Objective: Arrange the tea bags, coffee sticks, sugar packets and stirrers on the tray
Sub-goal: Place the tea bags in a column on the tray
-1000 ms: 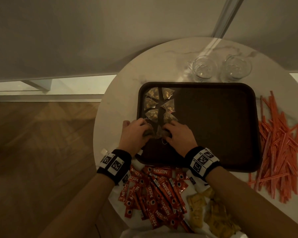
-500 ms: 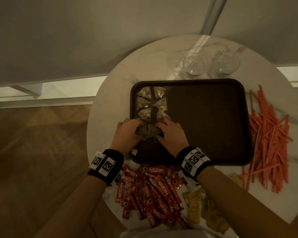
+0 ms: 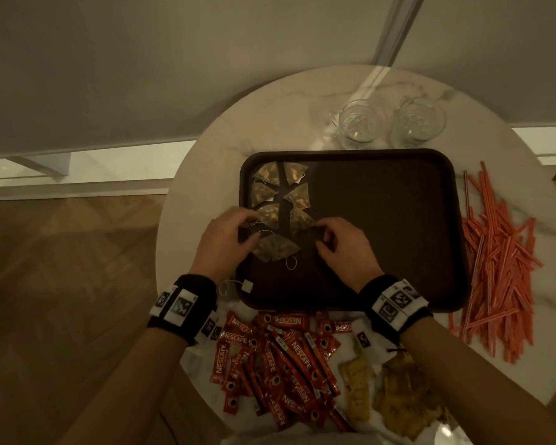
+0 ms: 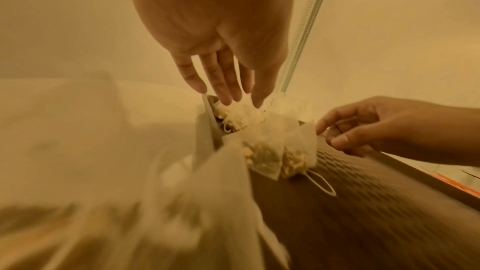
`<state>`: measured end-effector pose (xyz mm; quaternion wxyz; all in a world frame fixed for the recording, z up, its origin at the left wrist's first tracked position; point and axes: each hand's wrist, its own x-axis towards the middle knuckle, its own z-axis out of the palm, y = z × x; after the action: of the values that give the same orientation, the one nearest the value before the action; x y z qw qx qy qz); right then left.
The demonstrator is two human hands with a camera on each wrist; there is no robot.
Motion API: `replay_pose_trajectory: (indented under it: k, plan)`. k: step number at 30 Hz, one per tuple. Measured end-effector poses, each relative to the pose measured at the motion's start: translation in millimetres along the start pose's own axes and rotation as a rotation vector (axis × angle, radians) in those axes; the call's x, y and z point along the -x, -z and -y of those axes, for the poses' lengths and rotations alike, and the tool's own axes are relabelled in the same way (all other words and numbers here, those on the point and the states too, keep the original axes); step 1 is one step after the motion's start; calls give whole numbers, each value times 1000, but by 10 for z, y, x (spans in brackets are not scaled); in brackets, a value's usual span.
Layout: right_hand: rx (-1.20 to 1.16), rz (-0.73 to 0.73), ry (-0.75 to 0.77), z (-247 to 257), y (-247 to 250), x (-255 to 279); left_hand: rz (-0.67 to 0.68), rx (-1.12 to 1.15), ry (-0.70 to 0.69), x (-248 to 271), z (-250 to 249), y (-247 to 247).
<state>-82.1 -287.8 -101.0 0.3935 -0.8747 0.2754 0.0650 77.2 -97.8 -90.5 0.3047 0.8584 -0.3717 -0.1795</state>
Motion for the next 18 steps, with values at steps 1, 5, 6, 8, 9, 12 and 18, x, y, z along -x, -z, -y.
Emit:
replay_pose_trajectory:
  k: [1,5,6,8,9,12,18]
  plan:
    - [12,-18,-27,-24,32,-51,-23,1,11,-59,-8,9]
    - [60,19,-6,22,23,-254,88,-126,20,-340,-9,-40]
    - [64,28,20,44,2,-291,125,-155,10,-390,-10,-61]
    - [75,39,58,94,-40,-353,163,-178,7,-441,-23,-96]
    - [84,45,70,120,-56,-383,167,-193,9,-451,-26,-109]
    - [106,67,86,203,-89,-454,141,-243,16,-440,20,-113]
    - [57,58,124,263,-155,-504,99,-179,62,-388,125,-48]
